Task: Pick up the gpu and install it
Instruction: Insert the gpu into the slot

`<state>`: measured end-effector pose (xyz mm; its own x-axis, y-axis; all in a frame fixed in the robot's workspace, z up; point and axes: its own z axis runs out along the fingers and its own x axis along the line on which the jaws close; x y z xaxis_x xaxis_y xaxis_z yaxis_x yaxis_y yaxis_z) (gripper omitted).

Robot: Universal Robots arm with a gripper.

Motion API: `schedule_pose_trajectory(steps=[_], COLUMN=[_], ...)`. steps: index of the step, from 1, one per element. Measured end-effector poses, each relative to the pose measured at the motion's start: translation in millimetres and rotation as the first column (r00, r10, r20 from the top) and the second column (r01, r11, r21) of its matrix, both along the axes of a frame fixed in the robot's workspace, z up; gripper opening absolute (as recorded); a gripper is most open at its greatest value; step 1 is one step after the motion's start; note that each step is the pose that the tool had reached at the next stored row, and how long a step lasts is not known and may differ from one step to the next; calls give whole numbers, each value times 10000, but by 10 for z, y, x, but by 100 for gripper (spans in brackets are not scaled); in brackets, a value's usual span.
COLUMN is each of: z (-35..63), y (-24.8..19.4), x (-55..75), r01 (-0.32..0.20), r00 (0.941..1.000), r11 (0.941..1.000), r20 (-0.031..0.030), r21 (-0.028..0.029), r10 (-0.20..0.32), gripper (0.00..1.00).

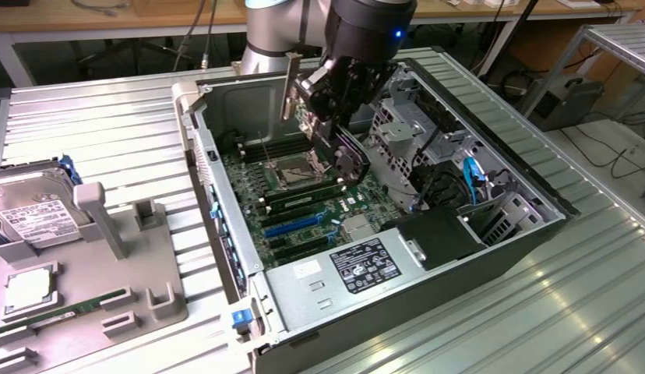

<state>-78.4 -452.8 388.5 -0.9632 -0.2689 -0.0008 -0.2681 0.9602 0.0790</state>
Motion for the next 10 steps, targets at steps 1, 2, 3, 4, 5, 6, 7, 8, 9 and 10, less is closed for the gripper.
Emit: schedule_pose_trajectory(steps=[1,2,3,4,5,6,7,8,9,10], z=[0,-1,-1,-2,-2,-2,-3,-3,-3,-4], y=[0,0,0,0,0,0,0,0,0,0], x=[0,0,0,0,1,1,0,0,0,0], r01=[-414,-760,-1021,-1160,-1316,-1567,-1766,-1926,-2090,-2280], r00=[9991,9971,9948,9932,9913,9876,9842,9812,9778,9735], r11=[9991,9971,9948,9933,9913,9876,9843,9813,9779,9737], r20=[18,40,59,70,83,106,124,139,154,172], r21=[0,-1,-3,-4,-6,-9,-12,-15,-18,-23], r10=[414,760,1021,1160,1316,1567,1766,1926,2090,2280], gripper=[26,26,26,26,26,26,26,26,26,26])
